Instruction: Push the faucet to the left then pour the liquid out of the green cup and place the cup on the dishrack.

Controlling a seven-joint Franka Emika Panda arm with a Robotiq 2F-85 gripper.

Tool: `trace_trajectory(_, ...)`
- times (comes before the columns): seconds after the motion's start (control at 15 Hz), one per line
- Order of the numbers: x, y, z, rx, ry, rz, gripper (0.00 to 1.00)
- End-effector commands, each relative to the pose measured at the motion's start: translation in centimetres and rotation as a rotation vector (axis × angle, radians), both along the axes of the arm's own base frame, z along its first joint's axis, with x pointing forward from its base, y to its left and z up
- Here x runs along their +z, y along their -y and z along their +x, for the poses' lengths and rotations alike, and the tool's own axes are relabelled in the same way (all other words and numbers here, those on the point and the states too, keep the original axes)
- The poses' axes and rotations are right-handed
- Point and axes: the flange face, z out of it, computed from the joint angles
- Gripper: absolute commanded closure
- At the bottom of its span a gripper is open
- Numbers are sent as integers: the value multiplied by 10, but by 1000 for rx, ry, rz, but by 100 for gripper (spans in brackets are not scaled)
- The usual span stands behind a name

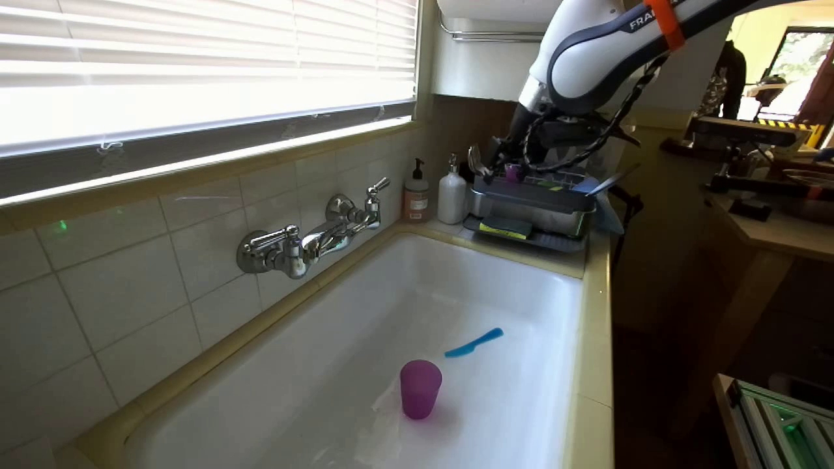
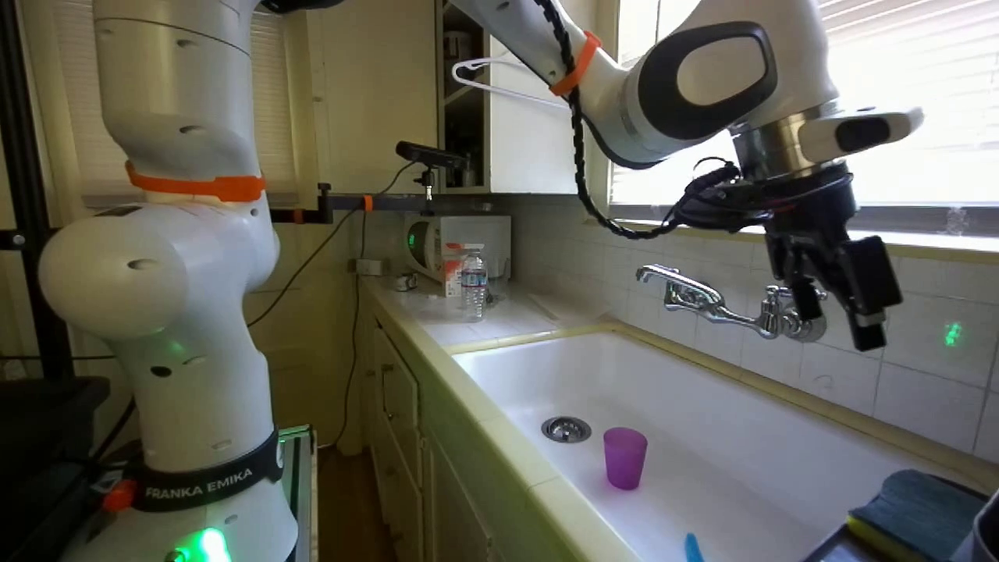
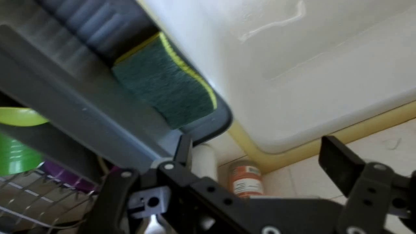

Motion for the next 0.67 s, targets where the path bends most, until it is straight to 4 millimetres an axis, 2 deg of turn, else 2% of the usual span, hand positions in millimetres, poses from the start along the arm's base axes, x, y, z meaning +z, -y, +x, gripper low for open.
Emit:
trace_trajectory(0.0,-9,-46,-3,140,15,92,0)
trace_trajectory(0.33,-40,-93,9,350,-49,237,0)
trace_trajectory(0.6,-69,-116,8,461,-163,294,0)
